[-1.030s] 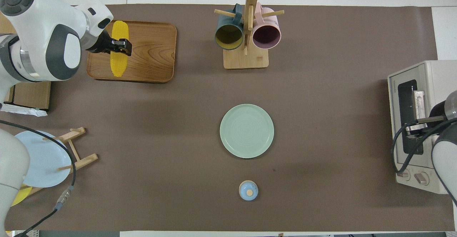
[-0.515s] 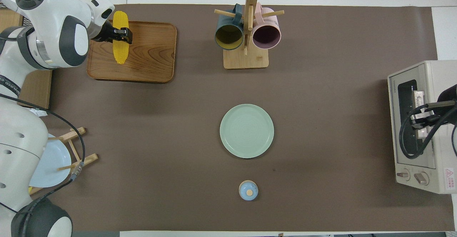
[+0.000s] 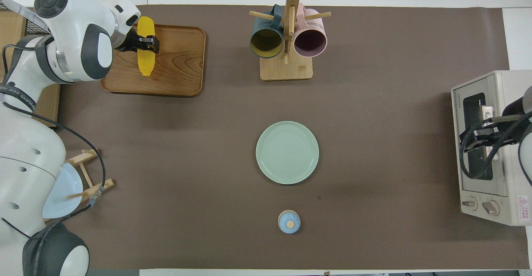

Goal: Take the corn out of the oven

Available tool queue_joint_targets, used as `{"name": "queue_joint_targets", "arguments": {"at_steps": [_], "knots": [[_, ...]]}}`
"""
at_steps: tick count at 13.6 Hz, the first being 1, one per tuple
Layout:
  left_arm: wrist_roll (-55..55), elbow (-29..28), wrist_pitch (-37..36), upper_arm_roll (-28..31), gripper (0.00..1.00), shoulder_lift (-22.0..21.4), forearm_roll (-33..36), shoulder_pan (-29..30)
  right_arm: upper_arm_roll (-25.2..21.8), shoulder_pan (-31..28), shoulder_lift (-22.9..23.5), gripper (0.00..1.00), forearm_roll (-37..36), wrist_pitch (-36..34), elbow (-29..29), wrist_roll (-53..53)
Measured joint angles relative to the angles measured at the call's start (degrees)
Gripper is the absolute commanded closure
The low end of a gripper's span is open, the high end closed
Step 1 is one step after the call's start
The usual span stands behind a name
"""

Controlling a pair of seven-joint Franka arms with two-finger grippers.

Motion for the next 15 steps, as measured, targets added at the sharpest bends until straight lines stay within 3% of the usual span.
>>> {"name": "queue_joint_targets", "arguments": {"at_steps": [4, 7, 10, 15], "knots": [[-0.11, 0.10, 0.57, 0.30, 0.00, -0.80, 0.06, 0.06, 0.00, -0.04, 2.33, 0.00, 0.00, 0.00, 1.88, 0.00], [-1.52, -0.95, -0.42, 0.92, 0.00, -4.04, 0.10, 0.08, -0.07, -0.83, 2.83, 0.00, 0.00, -0.01, 3.09, 0.00], [-2.06, -4.07, -3.80, 1.90, 0.00, -10.23, 0.11, 0.33, -1.01, -1.59, 2.75, 0.00, 0.00, -0.04, 4.27, 0.00], [-2.24, -6.01, -17.59, 2.66, 0.00, -20.91, 0.39, 1.50, -1.00, -1.54, 2.48, 0.00, 0.00, -0.04, 4.58, 0.00]]}}
